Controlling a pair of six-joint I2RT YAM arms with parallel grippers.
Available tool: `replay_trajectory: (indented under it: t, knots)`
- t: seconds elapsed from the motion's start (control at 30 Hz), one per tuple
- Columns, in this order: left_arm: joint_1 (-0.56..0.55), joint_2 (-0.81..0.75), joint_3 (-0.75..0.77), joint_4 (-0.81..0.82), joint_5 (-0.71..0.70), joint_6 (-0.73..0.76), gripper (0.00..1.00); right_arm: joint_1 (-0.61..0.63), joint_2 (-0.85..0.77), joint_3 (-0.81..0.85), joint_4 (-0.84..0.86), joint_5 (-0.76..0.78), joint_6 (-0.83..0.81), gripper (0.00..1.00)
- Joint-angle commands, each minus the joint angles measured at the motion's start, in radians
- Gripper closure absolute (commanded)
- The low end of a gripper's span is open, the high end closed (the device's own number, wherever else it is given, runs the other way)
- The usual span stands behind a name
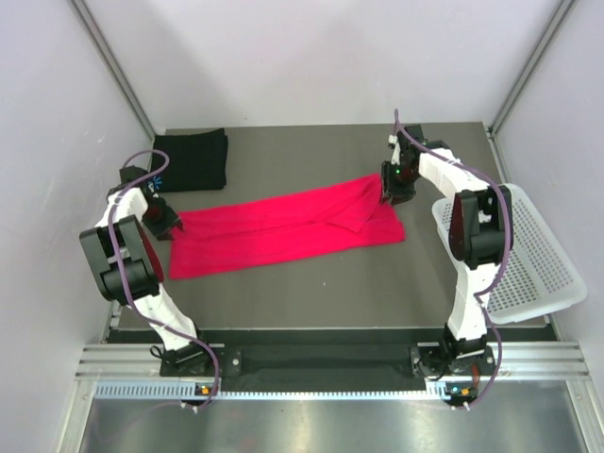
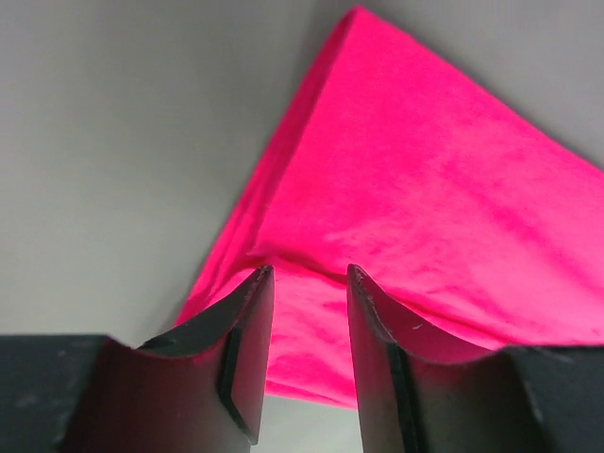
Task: Fold and stack the t-shirts
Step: Fold the tshirt
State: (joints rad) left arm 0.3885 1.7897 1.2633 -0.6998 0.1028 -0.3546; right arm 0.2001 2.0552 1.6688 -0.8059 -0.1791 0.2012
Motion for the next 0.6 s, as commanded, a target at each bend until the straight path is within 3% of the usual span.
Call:
replay_trajectory:
  t: [0.0,0.3,0.57]
  knots:
    - [-0.020,0.010,0.041,-0.033,-0.094,0.008,0.58,0.007,-0.026,0.006,-0.006,-0.003,-0.014,0.61]
    - [-0.036,0.092,0.081,-0.099,-0.135,-0.075,0.62,0.005,-0.038,-0.012,-0.007,-0.008,-0.017,0.61]
    - [-0.036,0.100,0.091,-0.104,-0.141,-0.089,0.83,-0.002,-0.038,-0.014,-0.012,0.007,-0.017,0.62]
